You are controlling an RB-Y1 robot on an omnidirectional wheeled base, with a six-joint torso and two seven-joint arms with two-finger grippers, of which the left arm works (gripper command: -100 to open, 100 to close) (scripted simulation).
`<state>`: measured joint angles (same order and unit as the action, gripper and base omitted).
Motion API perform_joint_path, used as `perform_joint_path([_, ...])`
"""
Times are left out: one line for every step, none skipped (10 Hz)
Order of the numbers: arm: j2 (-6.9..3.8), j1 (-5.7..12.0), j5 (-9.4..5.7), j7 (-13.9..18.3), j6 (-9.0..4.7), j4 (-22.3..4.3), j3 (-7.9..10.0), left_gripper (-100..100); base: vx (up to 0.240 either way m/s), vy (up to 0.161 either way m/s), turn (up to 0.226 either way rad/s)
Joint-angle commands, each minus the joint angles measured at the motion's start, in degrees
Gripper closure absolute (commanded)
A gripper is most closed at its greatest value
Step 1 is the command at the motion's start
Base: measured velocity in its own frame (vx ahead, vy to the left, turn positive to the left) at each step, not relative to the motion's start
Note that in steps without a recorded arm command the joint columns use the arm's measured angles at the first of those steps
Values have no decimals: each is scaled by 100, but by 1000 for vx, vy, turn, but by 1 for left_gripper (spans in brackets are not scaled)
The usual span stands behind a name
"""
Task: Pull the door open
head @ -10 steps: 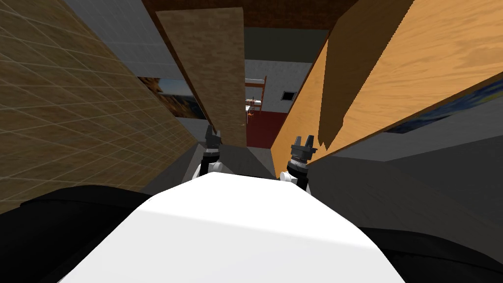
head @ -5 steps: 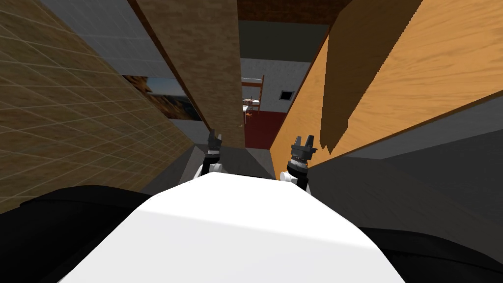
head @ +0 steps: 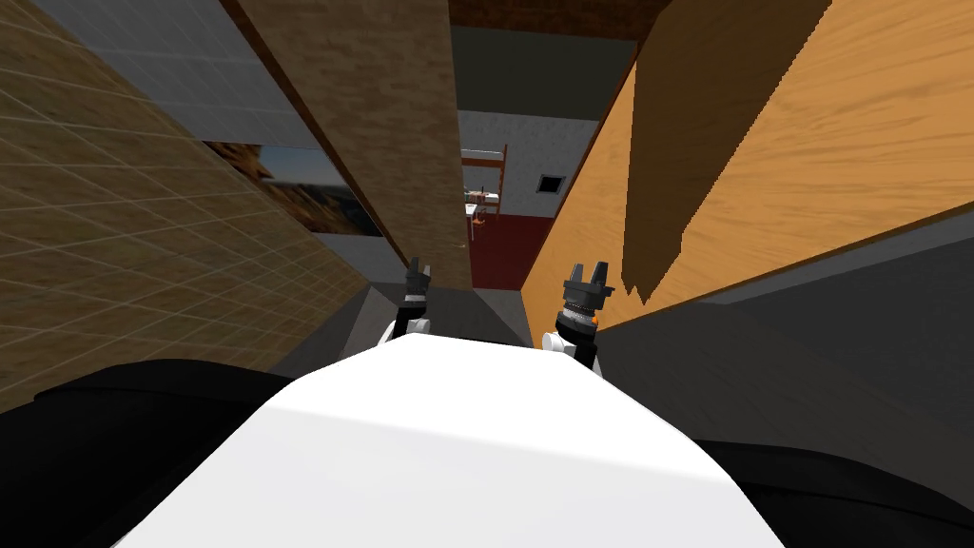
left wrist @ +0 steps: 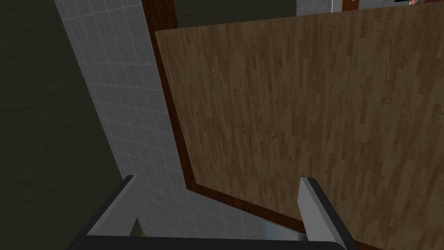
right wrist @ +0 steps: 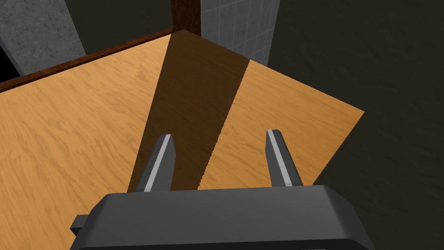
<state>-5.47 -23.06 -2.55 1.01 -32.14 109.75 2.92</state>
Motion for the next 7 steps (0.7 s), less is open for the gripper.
perform_joint_path([-35, 64, -14, 36, -11, -188, 36, -100, 94, 5, -58])
perform_joint_path([-57, 82, -23, 62, -50, -322, 56, -100, 111, 2, -53])
perform_joint_path([-80, 100, -32, 88, -88, -455, 76, -100, 106, -3, -62])
perform_joint_path([-103, 118, -42, 114, -126, -589, 95, -100, 110, 1, -70])
perform_joint_path([-125, 135, -51, 140, -164, -723, 115, -100, 103, 14, -56])
perform_joint_path([-148, 153, -60, 166, -203, -856, 134, -100, 98, 12, -53])
perform_joint_path([-170, 172, -69, 192, -242, -992, 154, -100, 87, -2, -64])
